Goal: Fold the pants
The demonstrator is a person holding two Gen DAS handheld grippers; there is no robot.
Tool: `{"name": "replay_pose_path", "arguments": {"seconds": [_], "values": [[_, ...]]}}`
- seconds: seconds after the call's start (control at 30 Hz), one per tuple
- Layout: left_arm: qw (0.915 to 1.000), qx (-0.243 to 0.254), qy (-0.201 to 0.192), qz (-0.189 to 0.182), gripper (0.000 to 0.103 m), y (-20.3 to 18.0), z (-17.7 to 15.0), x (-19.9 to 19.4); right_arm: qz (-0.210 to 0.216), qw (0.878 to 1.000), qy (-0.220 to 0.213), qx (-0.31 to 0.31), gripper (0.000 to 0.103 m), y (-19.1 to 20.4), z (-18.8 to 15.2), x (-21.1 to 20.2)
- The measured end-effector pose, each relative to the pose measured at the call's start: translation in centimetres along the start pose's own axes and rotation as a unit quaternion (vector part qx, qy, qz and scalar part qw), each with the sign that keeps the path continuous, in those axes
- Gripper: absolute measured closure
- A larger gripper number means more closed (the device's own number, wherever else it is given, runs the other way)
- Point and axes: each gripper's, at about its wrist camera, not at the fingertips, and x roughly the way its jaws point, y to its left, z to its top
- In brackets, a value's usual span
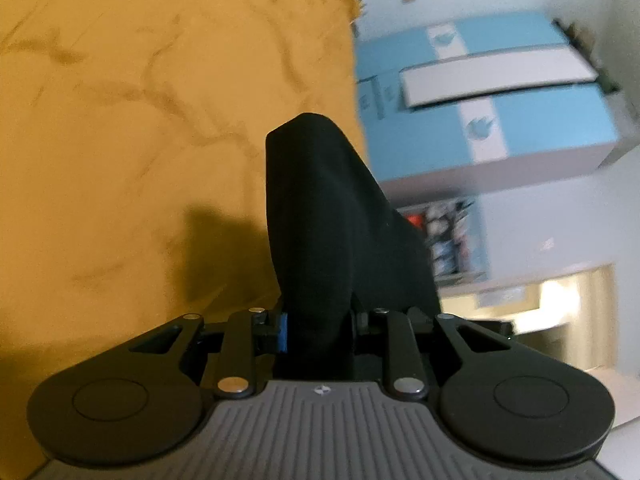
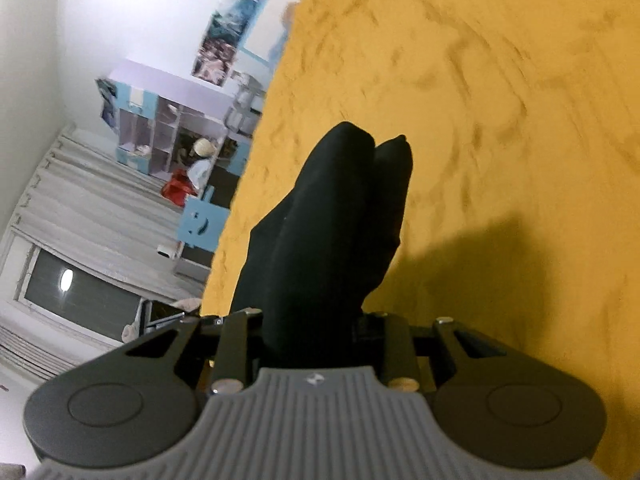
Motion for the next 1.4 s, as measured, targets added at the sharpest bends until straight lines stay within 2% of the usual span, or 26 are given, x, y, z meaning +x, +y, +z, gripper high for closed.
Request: {"name": "replay_pose_path", "arguments": {"seconds": [0.13,0.2,0.23,0.33,0.4,0.43,0.53,0.73,0.87,0.93,1.07,1.27,1.4], "values": [[0.9986,-0.031,0.018,0.039,0.072,3.5,-2.2,2.3,-0.017,0.999,0.009,0.036,0.079,-4.2,-3.8,1.3],[0.9986,-0.042,0.007,0.031,0.063,4.6,-2.6,2.4,0.005,0.998,-0.005,0.061,0.074,-5.7,-4.7,1.4],[0.9983,-0.051,0.004,0.027,0.057,5.0,-2.6,2.3,0.007,0.998,-0.010,0.064,0.074,-6.1,-4.9,1.3],[0.9984,-0.049,0.011,0.027,0.056,5.1,-2.4,2.4,-0.002,0.999,-0.012,0.046,0.070,-6.4,-4.9,1.4],[0.9982,-0.044,0.016,0.037,0.056,4.7,-1.9,2.8,-0.001,0.999,-0.012,0.049,0.070,-6.4,-5.1,1.8],[0.9980,-0.042,0.020,0.042,0.065,4.5,-1.9,3.1,0.000,0.999,-0.011,0.050,0.070,-6.4,-5.1,2.0],[0.9985,-0.015,0.010,0.052,0.073,2.6,-2.4,3.1,0.008,0.998,-0.017,0.055,0.079,-6.9,-5.2,1.3],[1.0000,0.005,-0.003,0.004,0.075,-1.6,-3.4,1.8,0.053,0.996,-0.060,0.041,0.081,-4.1,-5.2,-3.7],[0.9998,0.012,0.017,0.008,0.075,-3.1,-3.8,4.3,0.035,0.997,-0.064,0.036,0.081,-4.5,-5.6,-7.1],[0.9992,0.017,0.033,0.014,0.075,-3.9,-3.4,6.4,0.022,0.997,-0.066,0.038,0.081,-5.4,-5.2,-8.7],[0.9986,0.026,0.046,0.000,0.075,-6.4,-2.6,10.9,0.011,0.995,-0.086,0.042,0.081,-7.2,-3.1,-12.8],[0.9970,0.062,0.044,-0.018,0.075,-11.9,0.3,17.3,0.000,0.994,-0.112,0.022,0.081,-9.2,2.9,-18.8],[0.9958,0.080,0.042,-0.018,0.075,-14.0,1.7,21.1,-0.007,0.992,-0.120,0.026,0.081,-11.5,6.9,-20.9]]}}
